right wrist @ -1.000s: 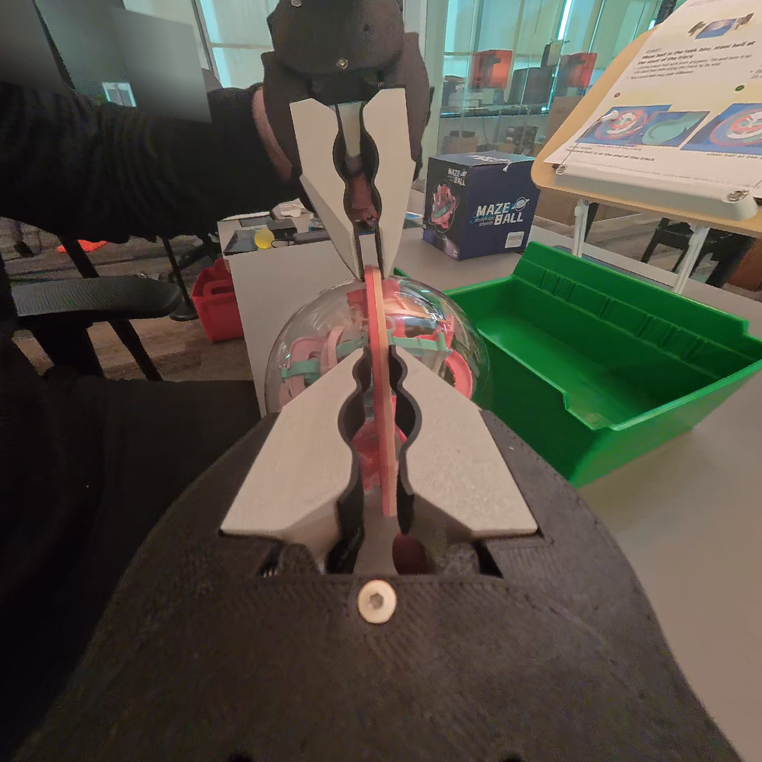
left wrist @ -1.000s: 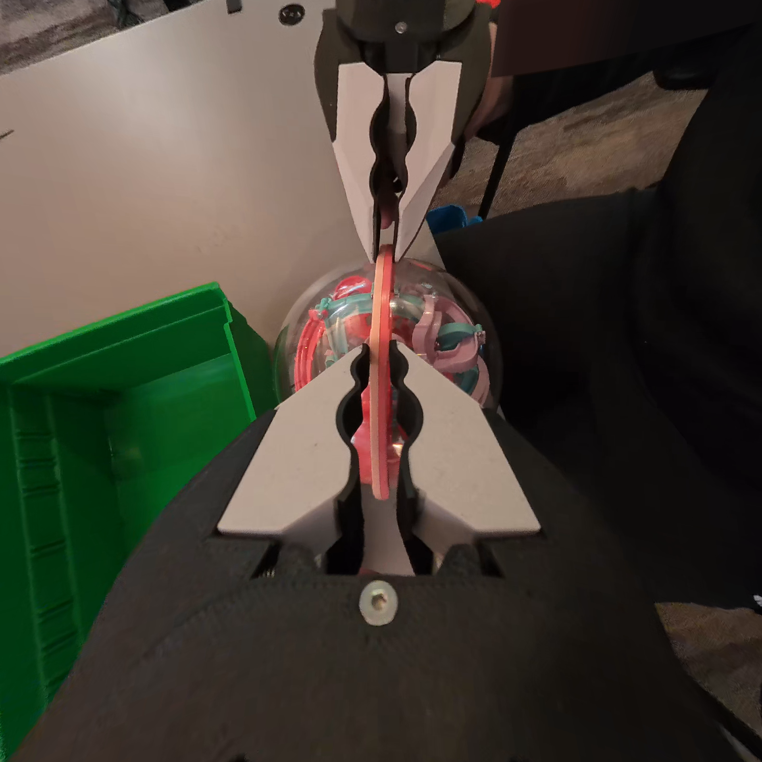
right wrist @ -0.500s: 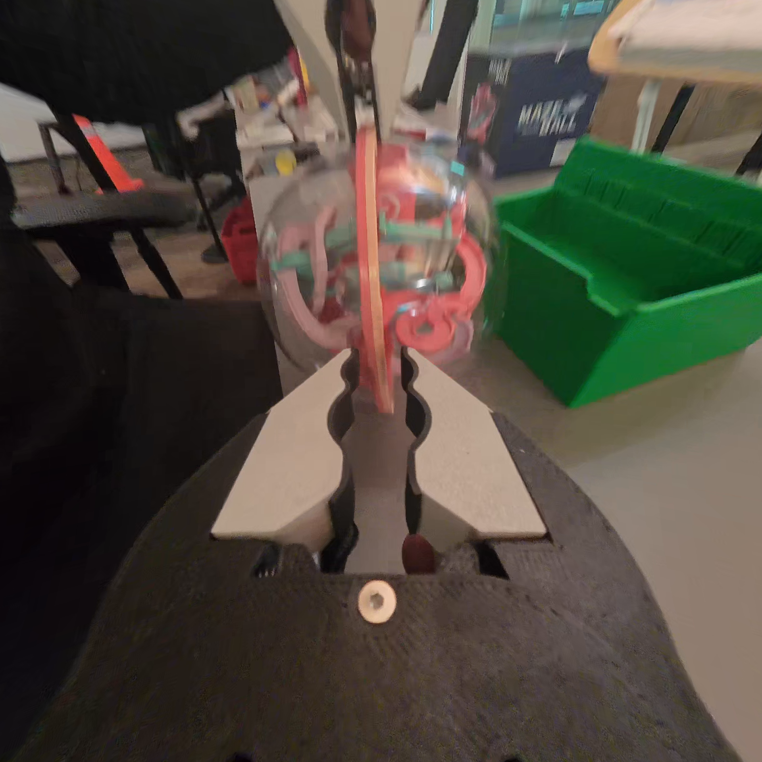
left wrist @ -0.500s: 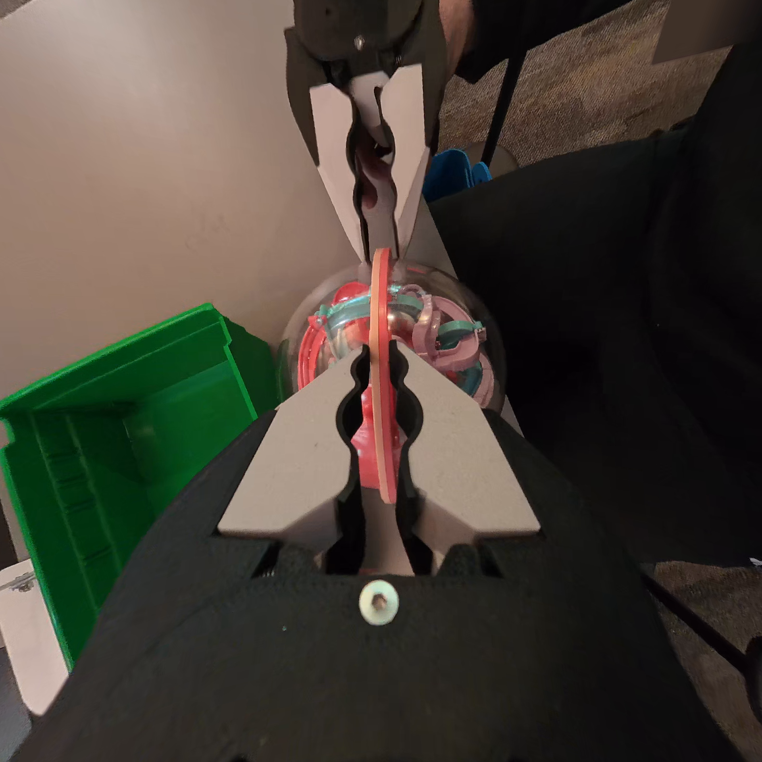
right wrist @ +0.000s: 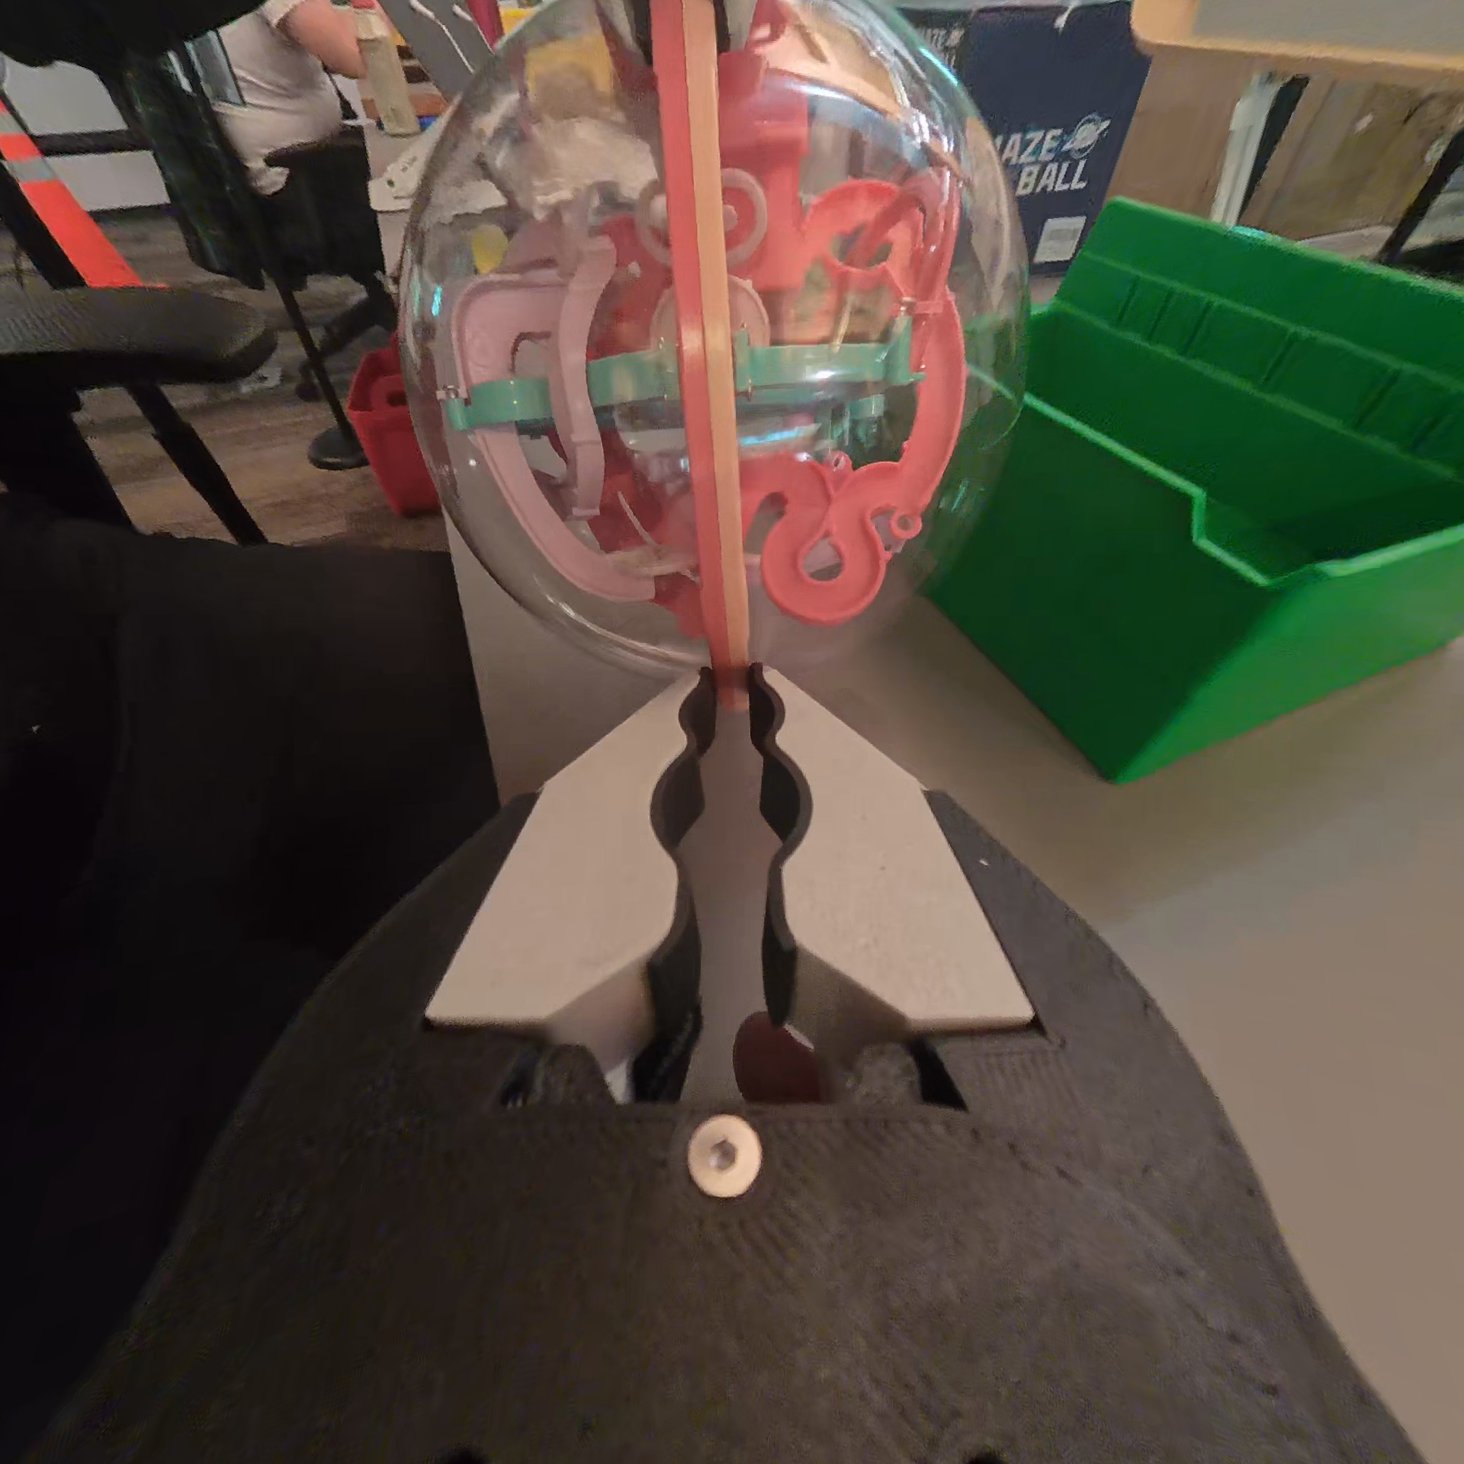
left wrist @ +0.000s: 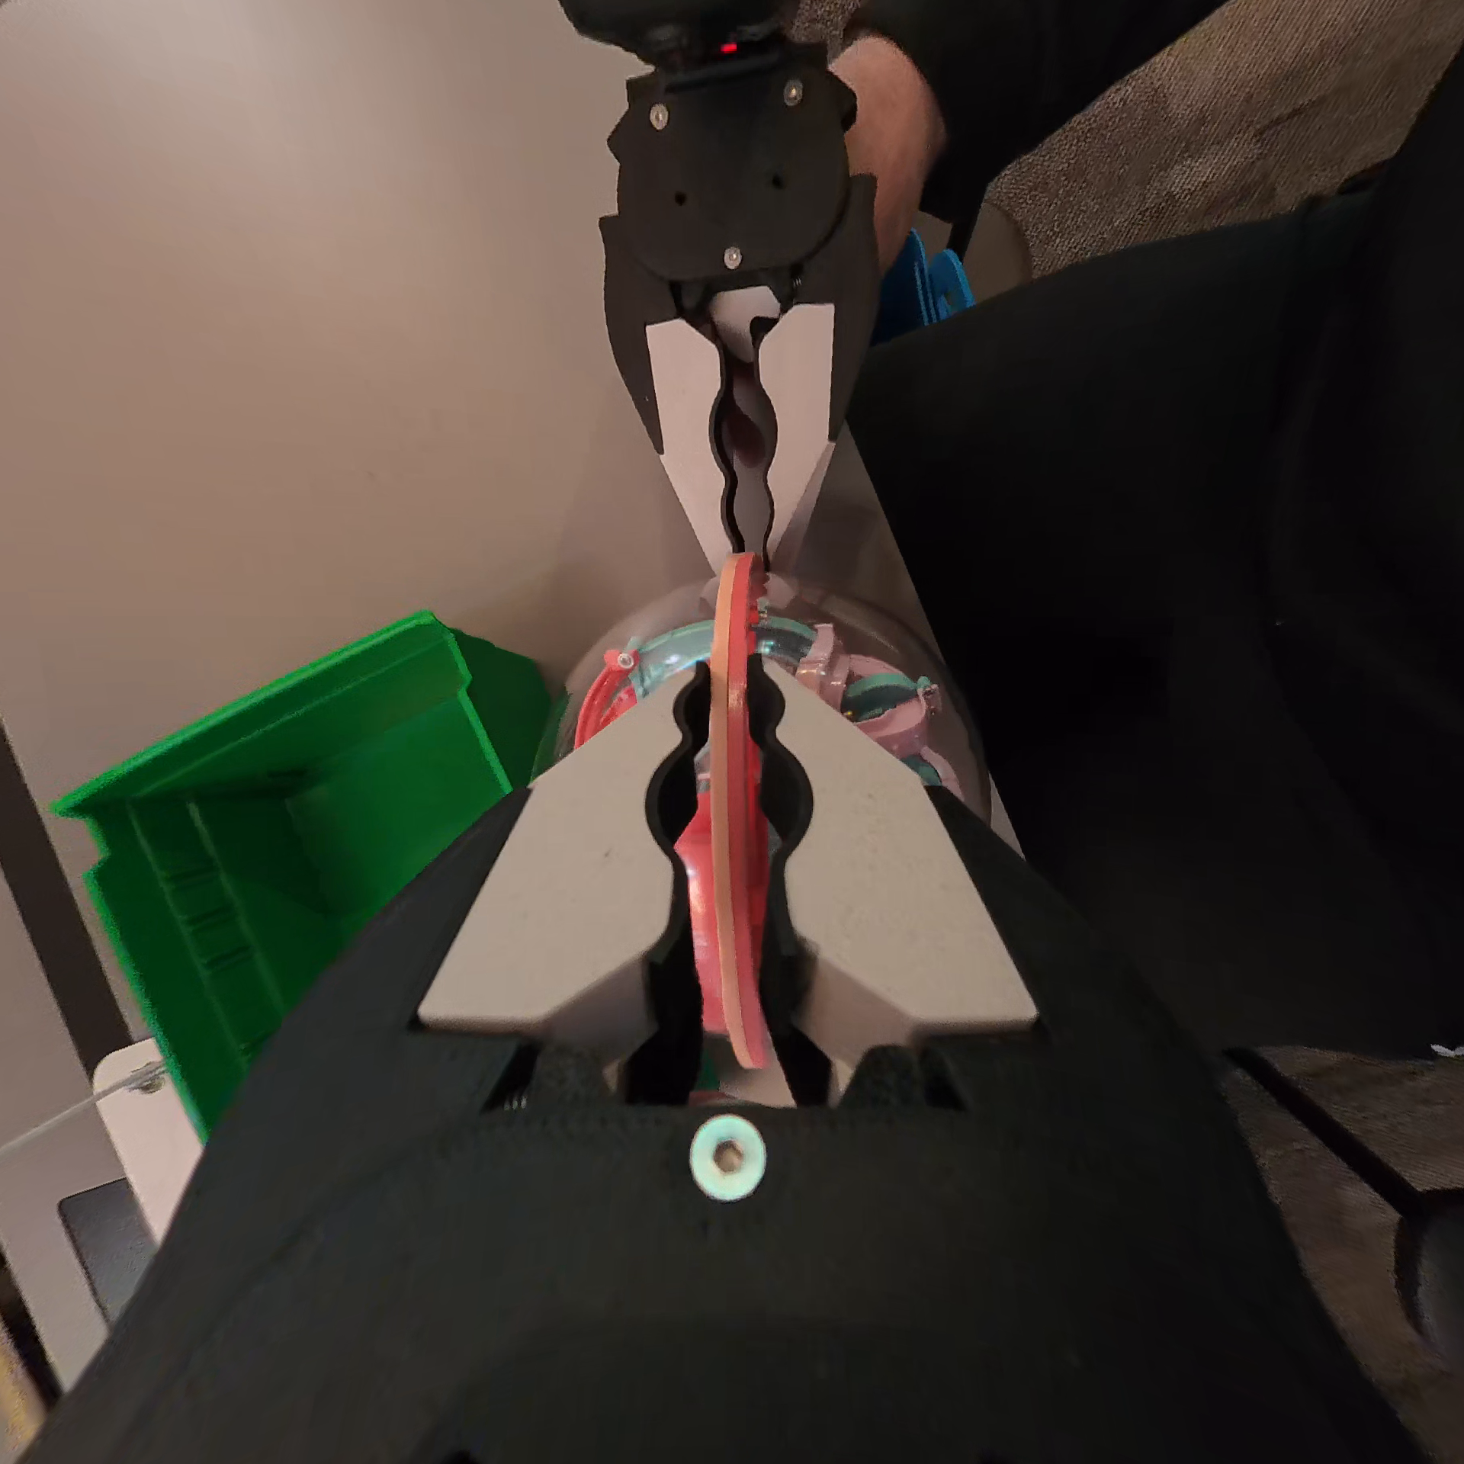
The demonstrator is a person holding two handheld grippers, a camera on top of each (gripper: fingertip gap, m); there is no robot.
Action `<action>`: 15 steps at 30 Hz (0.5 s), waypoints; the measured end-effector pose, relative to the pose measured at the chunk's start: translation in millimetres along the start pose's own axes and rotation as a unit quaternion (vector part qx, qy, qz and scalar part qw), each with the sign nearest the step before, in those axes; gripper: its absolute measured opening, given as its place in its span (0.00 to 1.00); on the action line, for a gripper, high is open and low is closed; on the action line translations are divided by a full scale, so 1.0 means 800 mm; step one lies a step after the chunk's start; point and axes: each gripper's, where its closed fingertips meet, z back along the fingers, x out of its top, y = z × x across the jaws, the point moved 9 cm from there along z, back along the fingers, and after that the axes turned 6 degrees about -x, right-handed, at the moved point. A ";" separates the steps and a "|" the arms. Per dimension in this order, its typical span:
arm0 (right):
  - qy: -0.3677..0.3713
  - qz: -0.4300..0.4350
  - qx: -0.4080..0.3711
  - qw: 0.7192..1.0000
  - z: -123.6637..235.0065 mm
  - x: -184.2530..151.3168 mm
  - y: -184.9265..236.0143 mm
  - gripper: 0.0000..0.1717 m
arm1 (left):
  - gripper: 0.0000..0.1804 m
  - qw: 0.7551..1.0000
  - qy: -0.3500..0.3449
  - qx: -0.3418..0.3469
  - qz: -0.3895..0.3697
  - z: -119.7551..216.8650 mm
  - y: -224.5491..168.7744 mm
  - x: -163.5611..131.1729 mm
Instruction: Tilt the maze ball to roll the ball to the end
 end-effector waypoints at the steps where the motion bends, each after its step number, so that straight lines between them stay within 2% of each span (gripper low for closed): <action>1: -0.003 0.006 -0.007 1.000 -0.001 0.003 0.001 0.04 | 0.04 1.000 0.003 0.003 -0.004 0.003 -0.001 0.005; 15: -0.063 0.025 -0.118 0.991 0.002 0.032 -0.001 0.04 | 0.04 0.996 0.035 0.048 -0.062 0.024 -0.008 0.053</action>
